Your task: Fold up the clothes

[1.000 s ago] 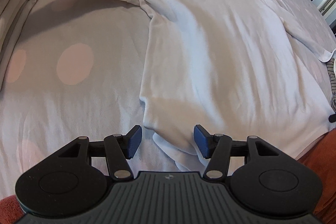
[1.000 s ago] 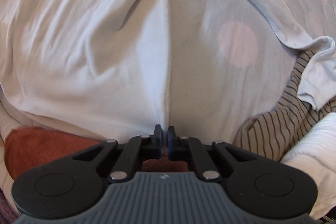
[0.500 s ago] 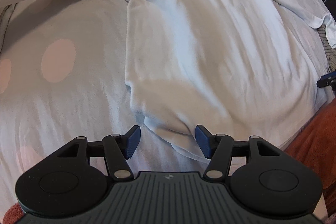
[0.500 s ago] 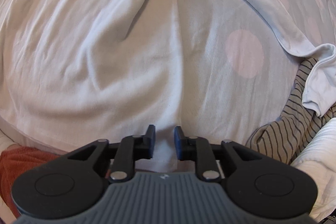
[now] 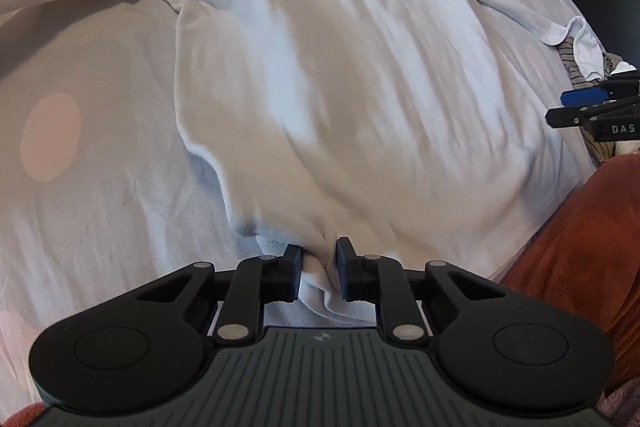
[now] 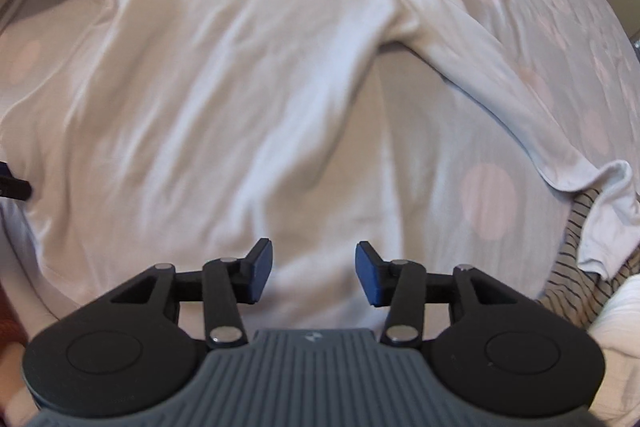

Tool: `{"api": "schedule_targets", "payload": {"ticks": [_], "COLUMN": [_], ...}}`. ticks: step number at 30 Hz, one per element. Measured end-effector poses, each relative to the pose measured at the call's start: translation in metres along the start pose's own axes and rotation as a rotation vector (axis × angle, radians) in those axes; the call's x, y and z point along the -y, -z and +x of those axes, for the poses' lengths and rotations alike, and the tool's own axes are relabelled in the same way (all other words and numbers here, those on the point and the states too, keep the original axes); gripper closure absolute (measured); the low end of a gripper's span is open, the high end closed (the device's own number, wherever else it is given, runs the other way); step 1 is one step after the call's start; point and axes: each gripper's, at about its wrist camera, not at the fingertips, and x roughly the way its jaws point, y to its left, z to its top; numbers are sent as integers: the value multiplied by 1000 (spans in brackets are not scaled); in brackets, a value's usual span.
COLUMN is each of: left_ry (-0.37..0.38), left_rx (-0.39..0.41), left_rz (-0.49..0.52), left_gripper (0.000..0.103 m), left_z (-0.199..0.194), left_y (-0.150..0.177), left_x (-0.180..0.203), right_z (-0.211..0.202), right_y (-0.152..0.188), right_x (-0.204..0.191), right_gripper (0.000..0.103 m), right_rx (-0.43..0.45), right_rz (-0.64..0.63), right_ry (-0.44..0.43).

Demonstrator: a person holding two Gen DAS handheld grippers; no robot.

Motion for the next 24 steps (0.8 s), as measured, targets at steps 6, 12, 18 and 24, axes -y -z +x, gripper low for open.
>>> {"api": "schedule_targets", "payload": {"ticks": [6,12,18,24], "left_ry": [4,-3,-31,-51], "left_rx": [-41,-116,-201,-274], "left_rz": [0,14,17,69], "left_gripper": [88,98,100,99], "left_z": [-14,-23,-16,-8], "left_y": [8,14,20,18], "left_x": [-10,-19,-31,-22], "right_z": [4,7,10,13], "right_y": [-5,-8,-4,5], "right_x": [-30,-35,-17,12], "right_gripper": [54,54,54,51], "right_rx": [20,29,25,-8], "right_rz": [-55,-71,-40,-22], "right_ry": [-77,-89,-80,-35]}}
